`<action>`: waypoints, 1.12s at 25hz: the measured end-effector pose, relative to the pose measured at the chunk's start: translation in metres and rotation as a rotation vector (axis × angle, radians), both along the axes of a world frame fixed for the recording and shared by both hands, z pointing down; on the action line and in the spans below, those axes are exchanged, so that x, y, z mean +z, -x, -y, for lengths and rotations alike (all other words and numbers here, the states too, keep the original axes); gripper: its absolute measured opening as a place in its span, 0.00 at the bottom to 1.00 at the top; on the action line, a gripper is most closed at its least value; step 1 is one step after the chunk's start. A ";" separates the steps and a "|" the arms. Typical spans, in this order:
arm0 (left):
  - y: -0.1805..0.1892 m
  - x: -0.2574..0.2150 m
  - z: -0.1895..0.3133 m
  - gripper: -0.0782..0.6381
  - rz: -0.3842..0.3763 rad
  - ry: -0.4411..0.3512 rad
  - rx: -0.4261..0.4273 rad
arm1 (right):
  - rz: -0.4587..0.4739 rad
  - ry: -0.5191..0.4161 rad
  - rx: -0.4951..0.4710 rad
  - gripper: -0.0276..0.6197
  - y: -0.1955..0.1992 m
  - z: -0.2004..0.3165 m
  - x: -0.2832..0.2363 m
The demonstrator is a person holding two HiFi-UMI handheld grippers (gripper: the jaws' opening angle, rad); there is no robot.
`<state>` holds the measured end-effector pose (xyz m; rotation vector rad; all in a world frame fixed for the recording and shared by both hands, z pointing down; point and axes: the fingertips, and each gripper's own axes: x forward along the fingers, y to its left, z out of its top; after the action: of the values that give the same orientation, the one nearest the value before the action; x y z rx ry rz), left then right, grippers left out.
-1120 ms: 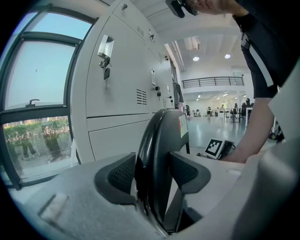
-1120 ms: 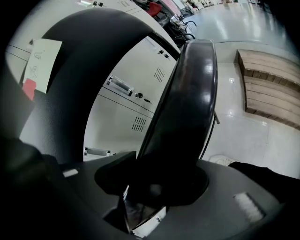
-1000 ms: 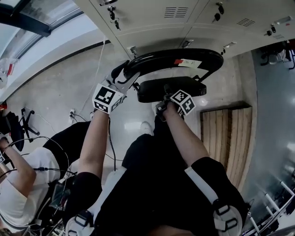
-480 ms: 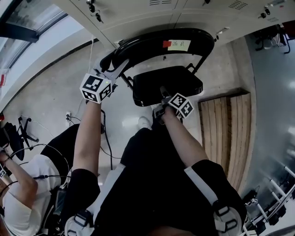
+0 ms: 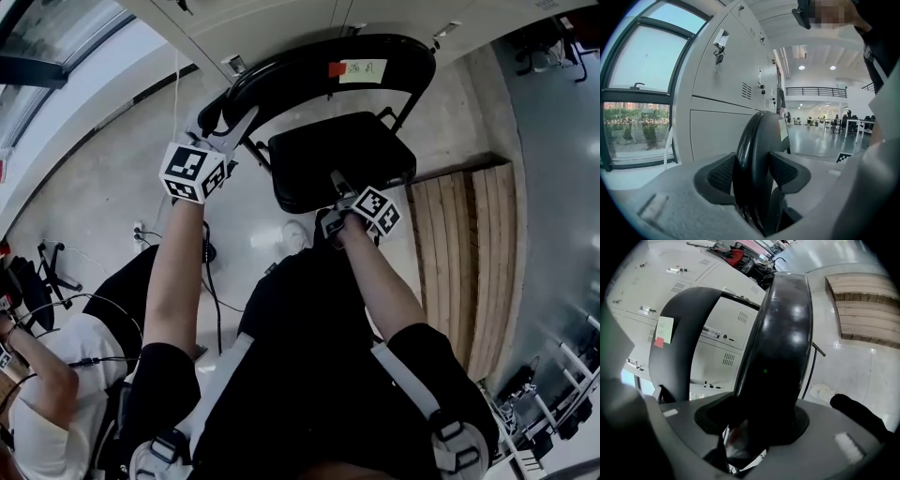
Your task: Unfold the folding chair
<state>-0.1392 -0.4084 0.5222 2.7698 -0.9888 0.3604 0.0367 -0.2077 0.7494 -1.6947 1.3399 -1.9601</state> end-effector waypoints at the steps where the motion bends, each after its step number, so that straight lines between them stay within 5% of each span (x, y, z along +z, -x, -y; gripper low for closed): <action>1: -0.001 0.001 -0.002 0.43 0.002 0.003 -0.001 | 0.006 0.001 0.001 0.37 -0.001 -0.005 0.002; 28: -0.013 0.012 -0.107 0.43 0.030 -0.068 -0.042 | 0.181 -0.056 -0.011 0.38 -0.011 -0.139 0.068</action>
<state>-0.1262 -0.3013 0.5346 2.8063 -1.0848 0.3706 0.0480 -0.0683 0.8176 -1.4498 1.3281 -2.0072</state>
